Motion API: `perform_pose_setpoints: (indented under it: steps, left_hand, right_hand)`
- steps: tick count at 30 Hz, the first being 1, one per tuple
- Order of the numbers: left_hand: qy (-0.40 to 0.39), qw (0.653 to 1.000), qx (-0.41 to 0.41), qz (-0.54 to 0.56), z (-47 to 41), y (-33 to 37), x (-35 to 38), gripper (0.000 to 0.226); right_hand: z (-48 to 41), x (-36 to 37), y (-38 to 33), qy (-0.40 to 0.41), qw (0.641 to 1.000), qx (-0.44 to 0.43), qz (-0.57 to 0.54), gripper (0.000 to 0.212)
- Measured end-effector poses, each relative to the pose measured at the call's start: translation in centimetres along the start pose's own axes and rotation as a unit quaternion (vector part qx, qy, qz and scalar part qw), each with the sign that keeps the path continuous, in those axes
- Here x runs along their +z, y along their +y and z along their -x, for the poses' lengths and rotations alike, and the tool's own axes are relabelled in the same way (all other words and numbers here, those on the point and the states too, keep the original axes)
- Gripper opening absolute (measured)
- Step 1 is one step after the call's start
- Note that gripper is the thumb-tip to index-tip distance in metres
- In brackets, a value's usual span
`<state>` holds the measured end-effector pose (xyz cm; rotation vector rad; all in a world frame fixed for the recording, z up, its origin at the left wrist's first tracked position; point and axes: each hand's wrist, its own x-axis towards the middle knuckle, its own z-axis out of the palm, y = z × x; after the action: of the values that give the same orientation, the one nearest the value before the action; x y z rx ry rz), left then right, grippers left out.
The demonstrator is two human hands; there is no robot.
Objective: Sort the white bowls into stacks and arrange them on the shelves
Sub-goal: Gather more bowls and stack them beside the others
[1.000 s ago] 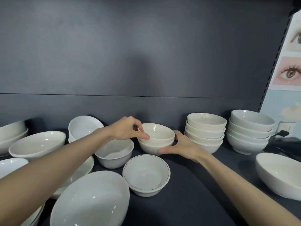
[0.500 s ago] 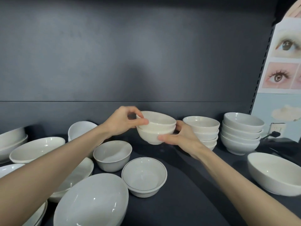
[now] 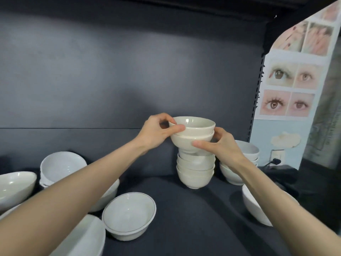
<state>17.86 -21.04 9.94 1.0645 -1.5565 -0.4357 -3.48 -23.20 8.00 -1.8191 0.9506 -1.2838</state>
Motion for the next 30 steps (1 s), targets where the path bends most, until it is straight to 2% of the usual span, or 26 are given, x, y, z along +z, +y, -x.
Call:
perform_pose_setpoints:
  steps: [3,8,16,21,25,30]
  left_hand:
    - [0.015,1.000,-0.004,0.009,-0.8,-0.5,2.2,0.025]
    - [0.013,1.000,-0.026,-0.002,-1.7,-1.5,4.4,0.019]
    - [0.012,0.998,-0.044,-0.034,-1.5,-2.9,5.5,0.017]
    - [0.011,0.997,-0.060,-0.042,-1.4,-4.0,5.5,0.017]
    - [0.007,0.997,-0.065,-0.043,-1.3,-4.4,5.7,0.017]
    - [-0.003,0.997,-0.064,-0.043,-1.3,-4.5,5.8,0.018]
  right_hand:
    - [-1.0,-1.5,1.1,-0.001,1.000,0.006,0.009,0.072]
    - [-2.3,-3.1,3.2,-0.026,1.000,0.012,0.002,0.061]
    - [-3.8,-3.0,6.6,-0.069,0.997,0.032,0.023,0.079]
    - [-3.8,-2.4,7.1,-0.087,0.995,0.043,0.019,0.065]
    - [-3.7,-2.5,7.4,-0.087,0.995,0.046,0.019,0.066]
    - [-3.2,-2.5,7.0,-0.098,0.994,0.041,0.015,0.042]
